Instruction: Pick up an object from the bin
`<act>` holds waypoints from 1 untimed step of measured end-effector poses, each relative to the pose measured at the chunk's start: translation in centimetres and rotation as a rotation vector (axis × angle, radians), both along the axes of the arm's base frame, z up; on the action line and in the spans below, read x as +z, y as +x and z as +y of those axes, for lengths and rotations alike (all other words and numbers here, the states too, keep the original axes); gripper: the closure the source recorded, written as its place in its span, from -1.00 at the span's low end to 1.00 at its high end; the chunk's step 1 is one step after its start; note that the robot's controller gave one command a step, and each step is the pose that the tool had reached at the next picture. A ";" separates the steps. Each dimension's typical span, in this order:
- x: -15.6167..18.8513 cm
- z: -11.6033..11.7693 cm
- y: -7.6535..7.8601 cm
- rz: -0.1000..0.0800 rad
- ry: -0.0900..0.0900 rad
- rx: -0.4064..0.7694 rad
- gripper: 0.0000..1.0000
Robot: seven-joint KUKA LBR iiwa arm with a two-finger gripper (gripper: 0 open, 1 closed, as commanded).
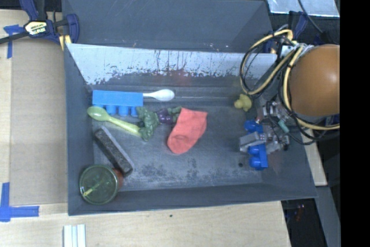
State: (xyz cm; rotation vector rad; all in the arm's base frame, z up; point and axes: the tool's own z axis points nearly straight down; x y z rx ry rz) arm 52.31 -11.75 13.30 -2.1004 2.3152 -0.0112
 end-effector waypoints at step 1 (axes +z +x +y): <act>2.5 0.1 -0.1 0.005 0.002 0.000 1.00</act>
Offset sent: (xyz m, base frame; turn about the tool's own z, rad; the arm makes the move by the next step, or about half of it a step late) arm -0.0011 0.0006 0.0719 0.0004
